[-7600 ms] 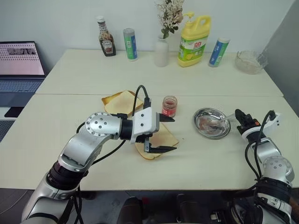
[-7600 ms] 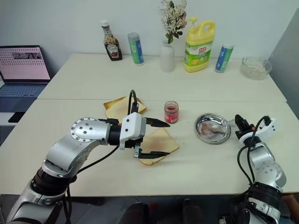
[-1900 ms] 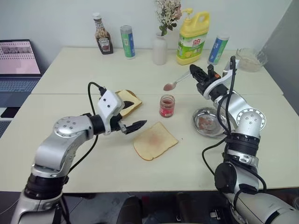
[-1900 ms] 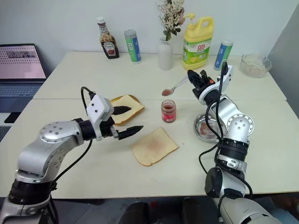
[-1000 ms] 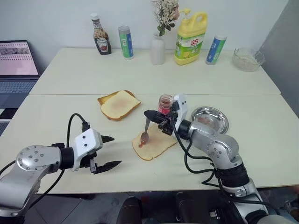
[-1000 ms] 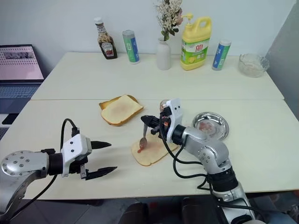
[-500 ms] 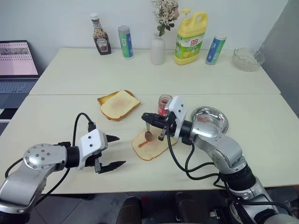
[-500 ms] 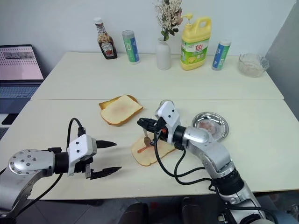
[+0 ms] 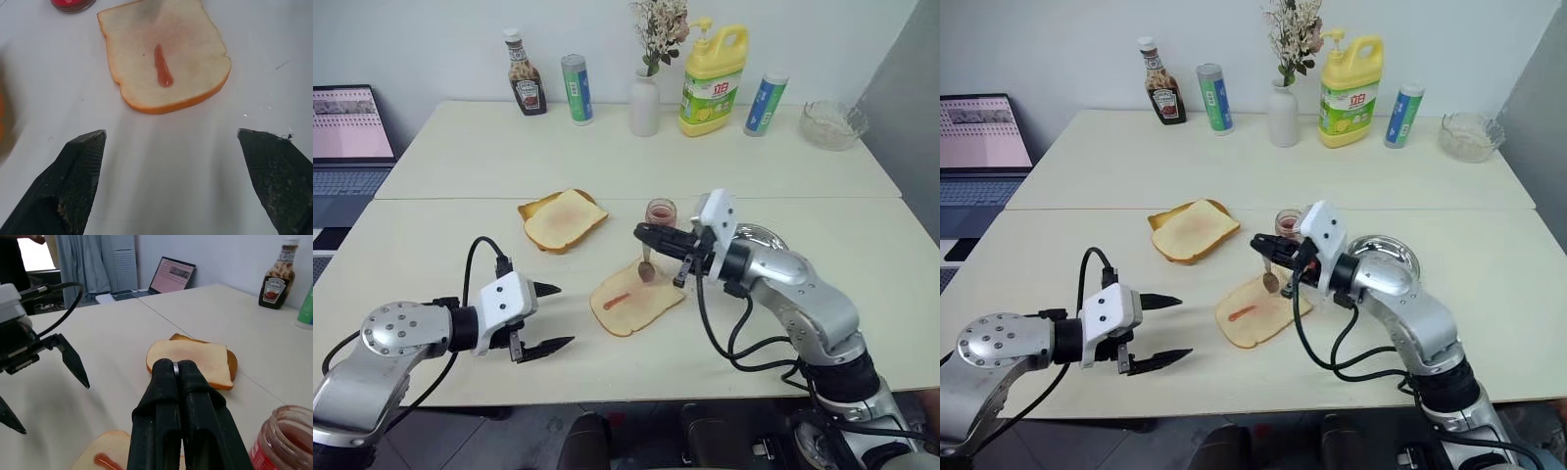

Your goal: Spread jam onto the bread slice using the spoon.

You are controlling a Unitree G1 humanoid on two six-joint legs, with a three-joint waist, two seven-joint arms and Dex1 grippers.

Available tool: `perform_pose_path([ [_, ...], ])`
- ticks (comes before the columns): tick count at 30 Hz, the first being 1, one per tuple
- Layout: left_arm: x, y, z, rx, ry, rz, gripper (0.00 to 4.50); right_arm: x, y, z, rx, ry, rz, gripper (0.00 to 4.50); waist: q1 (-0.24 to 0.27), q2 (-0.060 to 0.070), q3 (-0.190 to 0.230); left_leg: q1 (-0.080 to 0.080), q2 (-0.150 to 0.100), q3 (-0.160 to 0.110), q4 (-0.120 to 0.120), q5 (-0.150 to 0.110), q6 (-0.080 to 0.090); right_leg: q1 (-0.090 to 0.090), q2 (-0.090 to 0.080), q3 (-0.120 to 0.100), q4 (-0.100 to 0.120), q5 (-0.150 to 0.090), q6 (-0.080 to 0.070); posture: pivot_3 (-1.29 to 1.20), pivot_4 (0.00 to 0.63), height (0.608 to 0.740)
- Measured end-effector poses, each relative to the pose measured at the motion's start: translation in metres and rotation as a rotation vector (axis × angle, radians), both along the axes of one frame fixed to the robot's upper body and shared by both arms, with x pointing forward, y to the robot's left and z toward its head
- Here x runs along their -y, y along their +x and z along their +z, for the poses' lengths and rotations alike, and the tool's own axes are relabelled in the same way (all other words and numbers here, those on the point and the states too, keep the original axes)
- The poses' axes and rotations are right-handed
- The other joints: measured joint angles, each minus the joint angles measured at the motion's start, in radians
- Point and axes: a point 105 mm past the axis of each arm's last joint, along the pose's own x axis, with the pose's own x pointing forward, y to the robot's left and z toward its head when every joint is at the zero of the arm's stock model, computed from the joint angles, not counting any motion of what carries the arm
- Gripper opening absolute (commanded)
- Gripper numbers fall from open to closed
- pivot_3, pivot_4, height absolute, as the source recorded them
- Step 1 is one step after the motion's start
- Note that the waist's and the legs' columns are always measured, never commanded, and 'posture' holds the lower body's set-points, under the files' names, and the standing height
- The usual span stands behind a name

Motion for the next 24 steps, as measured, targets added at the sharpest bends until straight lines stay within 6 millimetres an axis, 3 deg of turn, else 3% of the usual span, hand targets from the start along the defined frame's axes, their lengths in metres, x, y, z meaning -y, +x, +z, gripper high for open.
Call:
perform_pose_path([
  [3, -0.001, 0.000, 0.000, 0.007, 0.001, -0.002, 4.50, 0.013, 0.010, 0.007, -0.204, 0.211, -0.079, 0.04, 0.000, 0.000, 0.000, 0.000, 0.000, 0.000, 0.000, 0.000, 0.000, 0.000, 0.000, 0.000, 0.001, 0.000, 0.000, 0.00, 0.150, 0.740],
  [7, -0.004, 0.001, -0.003, 0.000, 0.000, 0.003, 4.50, 0.015, 0.010, -0.007, -0.423, 0.326, -0.102, 0.04, -0.002, 0.000, 0.000, 0.000, 0.000, 0.000, 0.000, 0.000, 0.000, 0.001, 0.000, 0.000, 0.000, 0.000, 0.000, 0.00, 0.150, 0.740],
  [15, -0.006, 0.003, -0.001, 0.002, -0.001, -0.001, 4.50, -0.021, 0.009, -0.051, -0.653, 0.340, -0.070, 0.04, -0.006, 0.000, 0.000, 0.000, 0.000, 0.000, 0.000, 0.000, 0.000, 0.000, 0.000, 0.000, 0.000, 0.000, 0.000, 0.00, 0.150, 0.740],
  [24, -0.004, 0.005, -0.001, 0.006, 0.005, -0.009, 4.50, -0.036, 0.032, -0.071, -0.735, 0.393, -0.138, 0.04, -0.006, 0.000, 0.000, 0.000, 0.000, 0.000, 0.000, 0.000, 0.000, 0.000, 0.000, 0.000, 0.000, 0.000, 0.000, 0.00, 0.150, 0.740],
])
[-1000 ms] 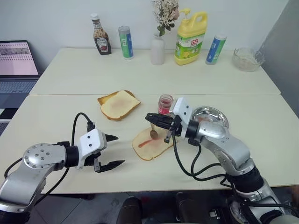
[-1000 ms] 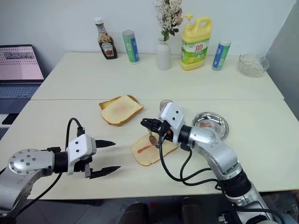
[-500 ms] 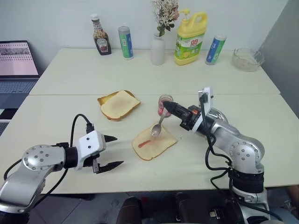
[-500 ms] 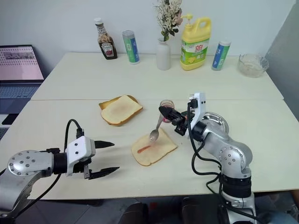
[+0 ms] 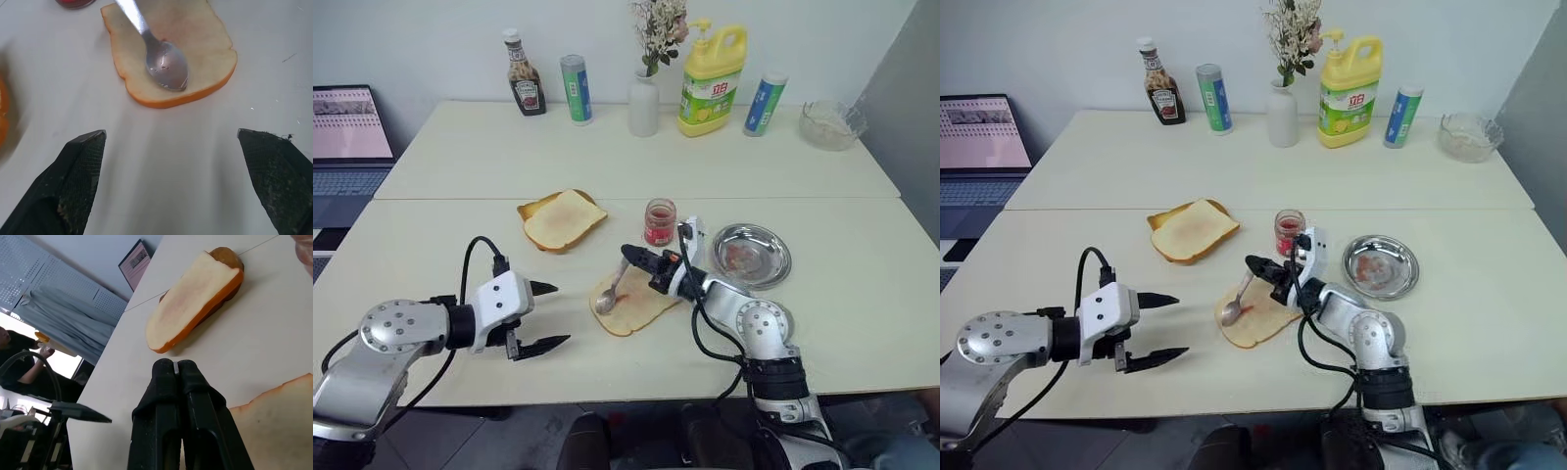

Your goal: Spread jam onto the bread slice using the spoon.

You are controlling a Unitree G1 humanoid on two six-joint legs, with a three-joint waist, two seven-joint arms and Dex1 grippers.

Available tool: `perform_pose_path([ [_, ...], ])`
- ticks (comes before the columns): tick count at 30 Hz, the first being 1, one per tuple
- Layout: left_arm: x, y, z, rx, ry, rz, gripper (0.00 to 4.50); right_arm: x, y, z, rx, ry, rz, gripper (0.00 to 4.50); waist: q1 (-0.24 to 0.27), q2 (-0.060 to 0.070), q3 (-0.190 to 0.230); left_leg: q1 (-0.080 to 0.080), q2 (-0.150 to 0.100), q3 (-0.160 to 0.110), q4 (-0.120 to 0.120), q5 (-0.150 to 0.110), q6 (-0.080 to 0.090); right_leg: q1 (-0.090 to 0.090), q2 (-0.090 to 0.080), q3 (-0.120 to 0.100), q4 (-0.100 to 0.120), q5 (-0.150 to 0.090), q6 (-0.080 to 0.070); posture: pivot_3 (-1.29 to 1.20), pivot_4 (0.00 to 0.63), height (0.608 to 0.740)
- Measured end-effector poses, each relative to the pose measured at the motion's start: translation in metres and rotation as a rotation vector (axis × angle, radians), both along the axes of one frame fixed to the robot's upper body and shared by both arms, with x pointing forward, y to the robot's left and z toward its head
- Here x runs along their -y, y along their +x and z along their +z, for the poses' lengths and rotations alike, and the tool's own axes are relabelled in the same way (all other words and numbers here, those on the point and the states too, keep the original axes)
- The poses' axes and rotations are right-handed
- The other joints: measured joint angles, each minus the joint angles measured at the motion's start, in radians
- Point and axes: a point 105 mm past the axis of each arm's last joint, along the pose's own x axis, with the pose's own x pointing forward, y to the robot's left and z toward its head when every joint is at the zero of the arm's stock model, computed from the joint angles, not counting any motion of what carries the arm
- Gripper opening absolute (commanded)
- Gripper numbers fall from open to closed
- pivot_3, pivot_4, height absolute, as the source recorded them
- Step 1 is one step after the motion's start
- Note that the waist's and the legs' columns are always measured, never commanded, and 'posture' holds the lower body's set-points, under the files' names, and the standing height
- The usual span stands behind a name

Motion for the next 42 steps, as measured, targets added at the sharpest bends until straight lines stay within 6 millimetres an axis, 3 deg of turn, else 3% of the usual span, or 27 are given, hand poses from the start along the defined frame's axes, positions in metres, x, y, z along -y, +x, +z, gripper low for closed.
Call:
perform_pose_path([
  [7, 0.001, 0.000, -0.001, 0.000, 0.006, -0.005, 4.50, 0.025, 0.007, -0.009, -0.060, -0.001, -0.053, 0.04, 0.001, 0.000, 0.000, 0.000, 0.000, 0.000, 0.000, 0.000, 0.000, 0.000, 0.000, 0.000, 0.000, 0.000, 0.000, 0.00, 0.150, 0.740],
  [14, 0.002, 0.000, -0.002, -0.003, 0.005, -0.009, 4.50, 0.051, -0.008, -0.014, -0.100, -0.034, -0.032, 0.04, 0.000, 0.000, 0.000, 0.000, 0.000, 0.000, 0.000, 0.000, 0.000, 0.000, 0.000, 0.000, 0.000, 0.000, 0.000, 0.00, 0.150, 0.740],
  [19, 0.003, 0.000, -0.002, -0.004, 0.005, -0.009, 4.50, 0.050, -0.007, -0.014, -0.123, -0.006, -0.055, 0.04, 0.000, 0.000, 0.000, 0.000, 0.000, 0.000, 0.000, 0.000, 0.000, 0.000, 0.000, 0.000, 0.000, 0.000, 0.000, 0.00, 0.150, 0.740],
  [23, 0.003, 0.001, -0.001, -0.002, 0.004, -0.011, 4.50, 0.047, 0.008, -0.016, -0.180, 0.048, -0.134, 0.04, 0.000, 0.000, 0.000, 0.000, 0.000, 0.000, 0.000, 0.000, 0.000, 0.000, 0.000, 0.000, 0.000, 0.000, 0.000, 0.00, 0.150, 0.740],
  [29, 0.003, 0.001, -0.001, 0.000, 0.003, -0.012, 4.50, 0.061, 0.026, -0.013, -0.217, 0.091, -0.239, 0.04, 0.001, 0.000, 0.000, 0.000, 0.000, 0.000, 0.000, 0.000, 0.000, 0.000, 0.000, 0.000, 0.000, 0.000, 0.000, 0.00, 0.150, 0.740],
  [35, 0.004, 0.001, -0.001, 0.001, -0.003, -0.013, 4.50, 0.061, 0.005, -0.009, -0.226, 0.100, -0.094, 0.04, 0.000, 0.000, 0.000, 0.000, 0.000, 0.000, -0.001, 0.000, 0.000, 0.000, 0.000, 0.000, 0.000, 0.000, 0.000, 0.00, 0.150, 0.740],
  [42, 0.008, 0.000, -0.004, -0.009, -0.010, -0.023, 4.50, 0.055, -0.004, -0.023, -0.233, 0.034, -0.059, 0.04, -0.001, 0.000, 0.000, 0.000, 0.000, 0.000, 0.000, 0.000, 0.000, 0.000, 0.000, 0.000, 0.000, 0.000, 0.000, 0.00, 0.150, 0.740],
])
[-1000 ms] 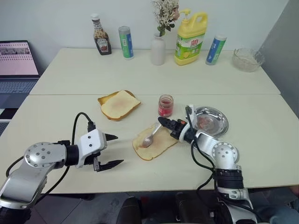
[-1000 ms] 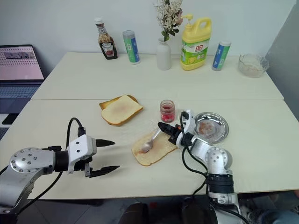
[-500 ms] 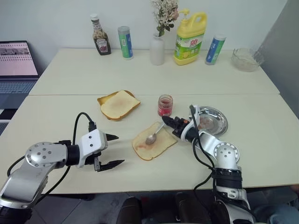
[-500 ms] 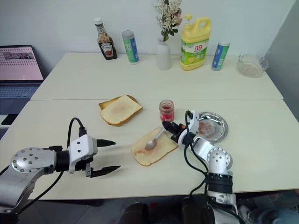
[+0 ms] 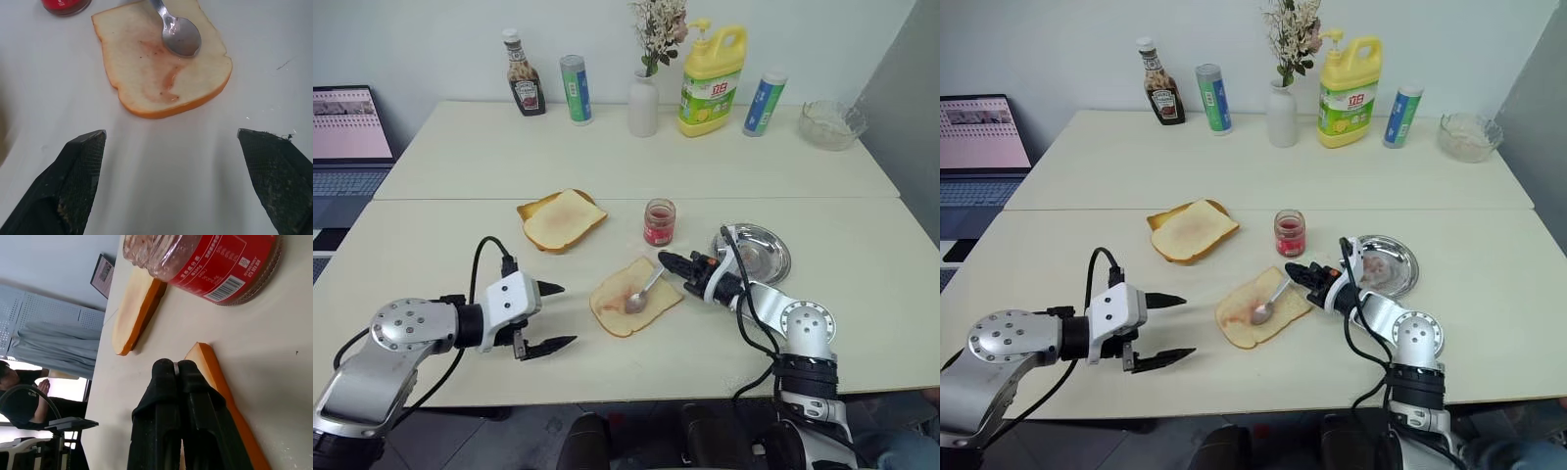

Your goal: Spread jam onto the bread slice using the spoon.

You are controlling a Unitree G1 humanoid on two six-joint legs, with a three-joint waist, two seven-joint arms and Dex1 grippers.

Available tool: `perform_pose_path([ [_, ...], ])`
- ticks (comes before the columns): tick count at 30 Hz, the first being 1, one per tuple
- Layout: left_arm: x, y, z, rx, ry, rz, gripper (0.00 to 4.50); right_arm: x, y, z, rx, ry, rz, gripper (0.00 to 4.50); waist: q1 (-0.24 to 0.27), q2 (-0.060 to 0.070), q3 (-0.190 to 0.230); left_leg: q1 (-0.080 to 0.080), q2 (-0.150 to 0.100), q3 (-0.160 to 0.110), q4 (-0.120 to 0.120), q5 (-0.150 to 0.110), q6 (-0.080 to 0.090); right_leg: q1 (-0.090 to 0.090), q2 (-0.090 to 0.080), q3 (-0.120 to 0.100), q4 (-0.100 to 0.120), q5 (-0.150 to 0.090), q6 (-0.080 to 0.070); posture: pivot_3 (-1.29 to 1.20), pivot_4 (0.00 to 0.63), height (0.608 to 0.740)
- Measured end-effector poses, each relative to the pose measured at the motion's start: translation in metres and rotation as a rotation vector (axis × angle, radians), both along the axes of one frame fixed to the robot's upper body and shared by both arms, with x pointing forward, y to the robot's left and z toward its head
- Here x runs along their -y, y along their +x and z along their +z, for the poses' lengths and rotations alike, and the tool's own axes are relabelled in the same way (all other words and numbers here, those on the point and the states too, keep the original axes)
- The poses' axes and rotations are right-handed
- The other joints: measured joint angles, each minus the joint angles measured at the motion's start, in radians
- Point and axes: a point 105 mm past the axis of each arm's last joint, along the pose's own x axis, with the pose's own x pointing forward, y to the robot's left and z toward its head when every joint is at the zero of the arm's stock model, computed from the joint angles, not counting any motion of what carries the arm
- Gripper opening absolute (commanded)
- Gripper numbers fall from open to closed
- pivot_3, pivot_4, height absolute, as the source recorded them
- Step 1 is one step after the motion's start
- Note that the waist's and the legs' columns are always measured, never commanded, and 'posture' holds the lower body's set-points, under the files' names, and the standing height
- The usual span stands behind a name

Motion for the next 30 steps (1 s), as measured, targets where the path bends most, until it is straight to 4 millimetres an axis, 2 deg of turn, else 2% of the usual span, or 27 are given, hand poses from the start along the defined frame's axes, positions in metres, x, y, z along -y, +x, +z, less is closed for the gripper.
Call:
perform_pose_path([
  [7, 0.000, 0.000, 0.000, 0.000, 0.000, -0.002, 4.50, -0.009, 0.007, 0.006, 0.050, 0.007, -0.044, 0.04, 0.000, 0.000, 0.000, 0.000, 0.000, 0.000, 0.000, 0.000, 0.000, 0.000, 0.000, 0.000, 0.000, 0.000, 0.000, 0.00, 0.150, 0.740],
  [11, 0.000, 0.000, 0.000, 0.000, 0.000, -0.001, 4.50, -0.007, 0.017, 0.024, 0.081, 0.027, -0.082, 0.04, 0.000, 0.000, 0.000, 0.000, 0.000, 0.000, 0.000, 0.000, 0.000, 0.000, 0.000, 0.000, 0.000, 0.000, 0.000, 0.00, 0.150, 0.740],
  [16, 0.000, 0.000, 0.000, -0.001, 0.000, 0.000, 4.50, -0.003, 0.007, 0.025, 0.092, 0.000, -0.032, 0.04, 0.001, 0.000, 0.000, 0.000, 0.000, 0.000, 0.000, 0.000, 0.000, 0.000, 0.000, 0.000, 0.000, 0.000, 0.000, 0.00, 0.150, 0.740],
  [19, 0.000, 0.000, -0.001, -0.003, 0.000, 0.001, 4.50, -0.012, -0.002, 0.020, 0.085, -0.013, 0.013, 0.04, 0.000, 0.000, 0.000, 0.000, 0.000, 0.000, 0.000, 0.000, 0.000, 0.000, 0.000, 0.000, 0.000, 0.000, 0.000, 0.00, 0.150, 0.740],
  [23, 0.000, -0.001, -0.001, -0.004, 0.000, 0.001, 4.50, -0.033, -0.011, 0.015, 0.083, -0.016, 0.070, 0.04, -0.002, 0.000, 0.000, 0.000, 0.001, 0.000, 0.000, 0.000, 0.000, 0.000, 0.001, 0.000, 0.000, 0.000, 0.000, 0.00, 0.150, 0.740],
  [30, 0.000, 0.000, 0.000, -0.001, 0.001, -0.001, 4.50, -0.049, -0.005, 0.011, 0.108, -0.034, 0.067, 0.04, -0.001, 0.000, 0.000, 0.000, 0.000, 0.000, 0.000, 0.000, 0.000, 0.000, 0.000, 0.000, 0.000, 0.000, 0.000, 0.00, 0.150, 0.740],
])
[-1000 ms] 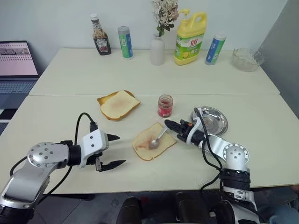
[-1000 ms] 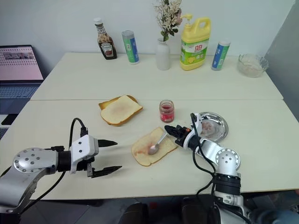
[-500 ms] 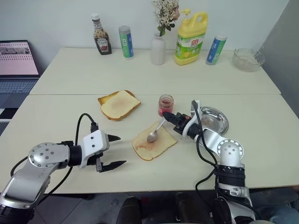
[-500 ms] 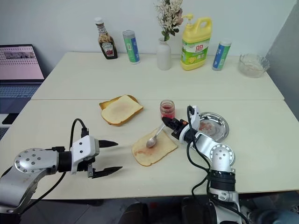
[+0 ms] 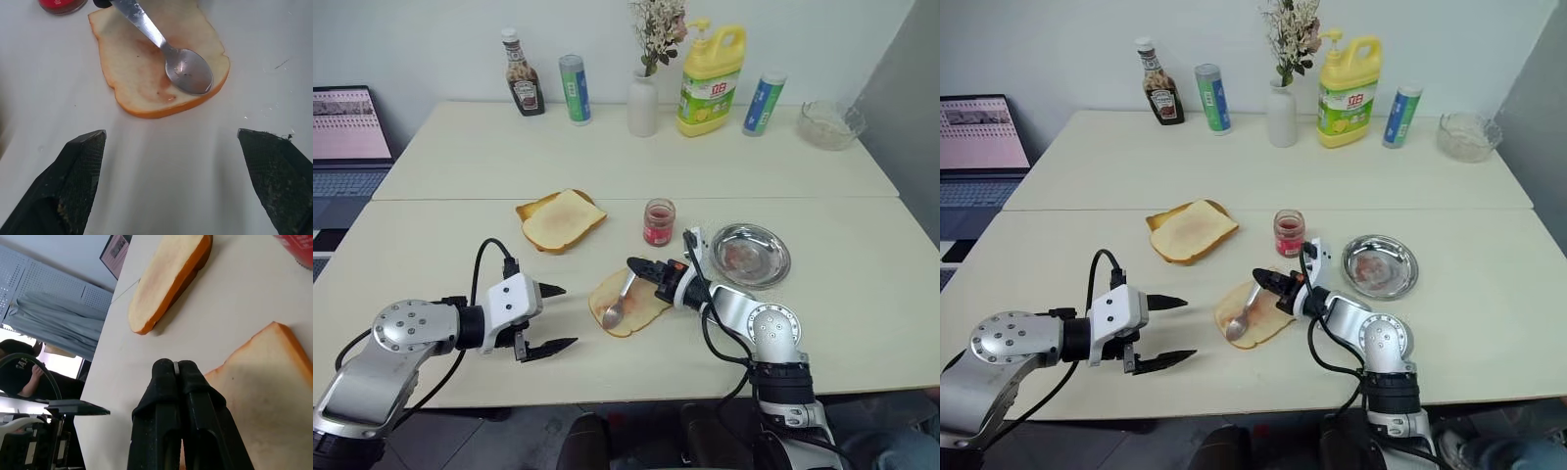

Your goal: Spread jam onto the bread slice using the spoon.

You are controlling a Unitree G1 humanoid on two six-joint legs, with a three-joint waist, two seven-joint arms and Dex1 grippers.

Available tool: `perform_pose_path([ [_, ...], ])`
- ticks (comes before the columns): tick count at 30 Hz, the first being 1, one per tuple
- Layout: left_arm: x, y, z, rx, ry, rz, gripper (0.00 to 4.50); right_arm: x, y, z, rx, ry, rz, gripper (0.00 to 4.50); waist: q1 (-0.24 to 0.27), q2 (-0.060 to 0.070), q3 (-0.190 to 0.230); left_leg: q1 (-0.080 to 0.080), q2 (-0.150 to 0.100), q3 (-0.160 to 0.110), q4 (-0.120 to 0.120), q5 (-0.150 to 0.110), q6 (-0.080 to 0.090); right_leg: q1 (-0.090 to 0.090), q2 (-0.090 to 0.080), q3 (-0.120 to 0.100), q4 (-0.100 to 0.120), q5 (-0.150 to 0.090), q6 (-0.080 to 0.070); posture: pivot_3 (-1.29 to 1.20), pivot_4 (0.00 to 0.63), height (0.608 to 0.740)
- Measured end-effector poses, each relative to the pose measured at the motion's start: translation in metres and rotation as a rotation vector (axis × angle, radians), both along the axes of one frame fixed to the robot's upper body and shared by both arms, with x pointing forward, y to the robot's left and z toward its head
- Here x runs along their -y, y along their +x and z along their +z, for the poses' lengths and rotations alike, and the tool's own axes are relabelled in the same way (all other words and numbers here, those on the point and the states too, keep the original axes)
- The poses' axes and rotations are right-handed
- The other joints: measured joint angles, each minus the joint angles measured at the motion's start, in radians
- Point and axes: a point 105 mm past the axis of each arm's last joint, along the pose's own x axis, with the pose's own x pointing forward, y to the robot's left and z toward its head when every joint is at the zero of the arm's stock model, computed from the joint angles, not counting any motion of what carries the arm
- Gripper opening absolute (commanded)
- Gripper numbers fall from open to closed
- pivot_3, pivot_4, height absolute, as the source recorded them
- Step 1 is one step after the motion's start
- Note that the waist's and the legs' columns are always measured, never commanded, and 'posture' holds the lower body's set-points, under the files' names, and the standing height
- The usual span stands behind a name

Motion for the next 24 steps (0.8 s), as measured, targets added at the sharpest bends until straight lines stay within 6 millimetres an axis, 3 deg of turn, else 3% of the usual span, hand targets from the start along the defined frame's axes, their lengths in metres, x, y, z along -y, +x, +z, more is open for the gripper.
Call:
perform_pose_path([
  [8, 0.000, 0.000, 0.000, 0.002, 0.000, 0.000, 4.50, 0.003, 0.015, 0.011, 0.052, 0.044, -0.080, 0.04, 0.000, 0.000, 0.000, 0.000, 0.000, 0.000, 0.000, 0.000, 0.000, 0.000, 0.000, 0.000, 0.000, 0.000, 0.000, 0.00, 0.150, 0.740],
  [18, 0.000, 0.001, 0.000, 0.004, 0.000, 0.003, 4.50, 0.040, 0.017, 0.012, 0.089, -0.036, -0.134, 0.04, 0.001, 0.000, 0.000, 0.000, 0.000, 0.000, 0.000, 0.000, 0.000, 0.000, 0.000, 0.000, 0.000, 0.000, 0.000, 0.00, 0.150, 0.740],
  [24, 0.002, 0.001, 0.001, 0.006, -0.002, -0.002, 4.50, 0.032, 0.012, 0.018, 0.079, 0.002, -0.120, 0.04, 0.000, 0.000, 0.000, 0.000, 0.000, 0.000, 0.000, 0.000, 0.000, 0.000, 0.001, 0.000, 0.000, 0.000, 0.000, 0.00, 0.150, 0.740],
])
